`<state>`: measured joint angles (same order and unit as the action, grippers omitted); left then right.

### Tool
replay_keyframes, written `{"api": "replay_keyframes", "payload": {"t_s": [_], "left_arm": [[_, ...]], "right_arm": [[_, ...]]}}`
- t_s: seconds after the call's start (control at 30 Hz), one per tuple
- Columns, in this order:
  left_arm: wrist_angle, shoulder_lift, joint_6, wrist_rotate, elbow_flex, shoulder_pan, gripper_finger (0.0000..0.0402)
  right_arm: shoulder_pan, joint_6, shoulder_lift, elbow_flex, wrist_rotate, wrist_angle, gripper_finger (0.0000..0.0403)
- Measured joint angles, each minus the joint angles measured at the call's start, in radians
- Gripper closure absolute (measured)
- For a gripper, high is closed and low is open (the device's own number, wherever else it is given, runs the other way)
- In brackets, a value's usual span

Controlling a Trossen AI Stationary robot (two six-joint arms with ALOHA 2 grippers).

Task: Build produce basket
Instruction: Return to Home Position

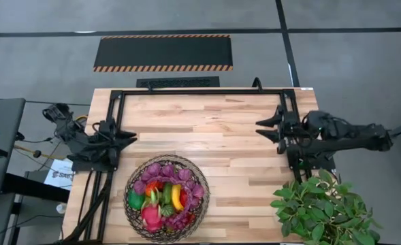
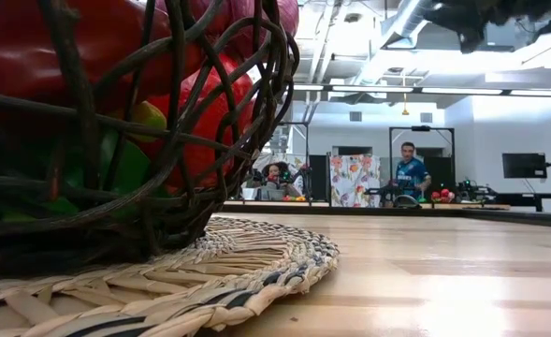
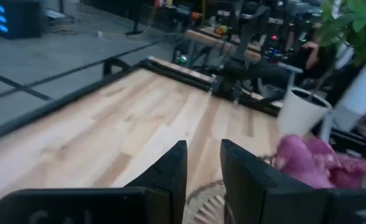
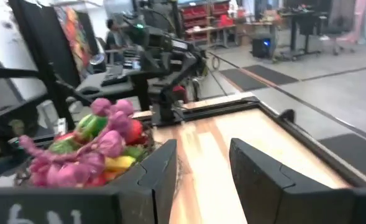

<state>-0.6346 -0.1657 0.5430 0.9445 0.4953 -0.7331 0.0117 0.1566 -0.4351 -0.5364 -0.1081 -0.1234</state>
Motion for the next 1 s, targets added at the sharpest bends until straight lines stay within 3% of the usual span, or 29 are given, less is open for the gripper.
{"api": "replay_keyframes", "payload": {"t_s": [0.13,0.27,0.43,0.73,0.83,1.0], "left_arm": [[0.014,0.168,-0.016,-0.07,-0.093,0.0,0.0319],[0.051,0.16,-0.065,-0.155,-0.104,0.0,0.032],[0.13,0.163,-0.115,-0.175,-0.139,0.0,0.032],[0.332,0.163,-0.093,-0.262,-0.385,0.0,0.032],[0.369,0.148,-0.098,-0.252,-0.394,0.0,0.032],[0.383,0.165,-0.187,-0.147,-0.397,0.003,0.032]], "right_arm": [[0.077,0.02,0.118,0.105,0.105,0.073,0.023],[0.147,0.023,0.257,0.133,0.34,0.11,0.0233],[0.168,0.051,0.42,0.201,0.448,0.099,0.0233],[0.161,0.122,0.424,0.403,0.459,0.183,0.0231],[0.162,0.152,0.435,0.47,0.453,0.274,0.0233],[0.169,0.187,0.433,0.527,0.438,0.311,0.0233]]}}
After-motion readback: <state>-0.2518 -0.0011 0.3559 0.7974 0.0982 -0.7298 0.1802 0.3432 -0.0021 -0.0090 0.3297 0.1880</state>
